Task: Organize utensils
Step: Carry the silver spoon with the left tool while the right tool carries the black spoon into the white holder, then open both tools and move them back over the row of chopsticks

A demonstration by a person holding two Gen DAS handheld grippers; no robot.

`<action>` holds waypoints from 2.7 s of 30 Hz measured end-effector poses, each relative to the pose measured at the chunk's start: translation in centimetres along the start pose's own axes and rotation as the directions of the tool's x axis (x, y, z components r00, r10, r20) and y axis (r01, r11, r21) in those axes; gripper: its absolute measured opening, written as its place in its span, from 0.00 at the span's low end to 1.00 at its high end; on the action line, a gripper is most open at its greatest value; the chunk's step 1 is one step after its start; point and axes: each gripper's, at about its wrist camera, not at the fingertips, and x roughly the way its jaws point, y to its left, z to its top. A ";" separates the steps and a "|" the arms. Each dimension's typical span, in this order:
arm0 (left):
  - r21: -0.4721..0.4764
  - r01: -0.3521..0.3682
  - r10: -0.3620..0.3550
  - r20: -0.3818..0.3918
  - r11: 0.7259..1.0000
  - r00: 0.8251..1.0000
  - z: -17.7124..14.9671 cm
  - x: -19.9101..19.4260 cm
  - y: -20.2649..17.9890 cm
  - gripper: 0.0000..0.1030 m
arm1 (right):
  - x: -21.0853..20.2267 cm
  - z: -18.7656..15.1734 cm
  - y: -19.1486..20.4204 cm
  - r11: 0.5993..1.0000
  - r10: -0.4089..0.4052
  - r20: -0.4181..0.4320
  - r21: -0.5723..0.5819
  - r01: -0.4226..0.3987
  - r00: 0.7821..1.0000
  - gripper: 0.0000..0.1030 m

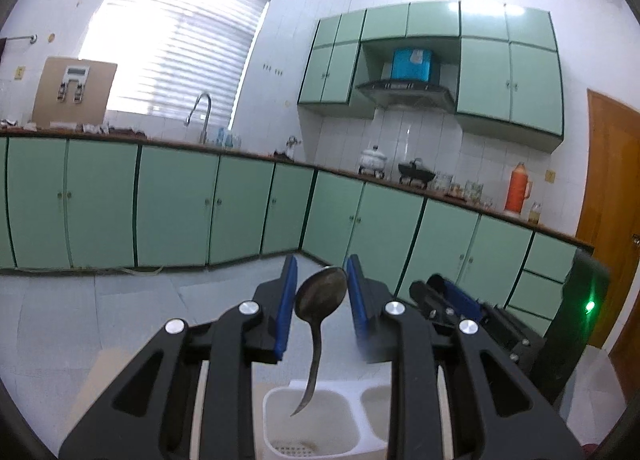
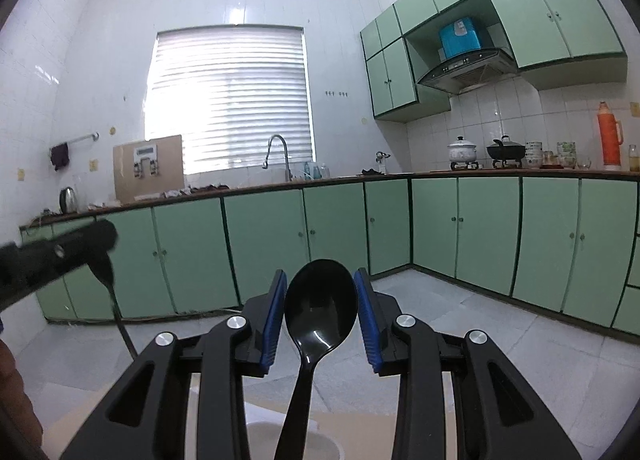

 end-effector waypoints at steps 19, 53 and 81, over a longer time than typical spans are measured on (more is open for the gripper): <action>0.019 -0.026 0.028 -0.139 0.999 0.990 -6.2 0.1 3.7 0.27 | -2.7 -5.3 -1.2 0.995 0.083 -0.160 0.075 -0.072 0.984 0.38; 0.104 -0.153 0.184 -0.473 0.983 0.862 -18.0 -17.0 3.1 0.75 | -21.7 -14.1 -1.2 0.978 -0.123 -0.420 0.101 0.181 0.899 0.89; 0.202 -0.116 0.220 -0.633 0.972 0.742 -21.3 -17.3 0.3 0.54 | -25.2 -15.4 0.7 0.991 -0.103 -0.466 0.030 0.133 0.879 0.73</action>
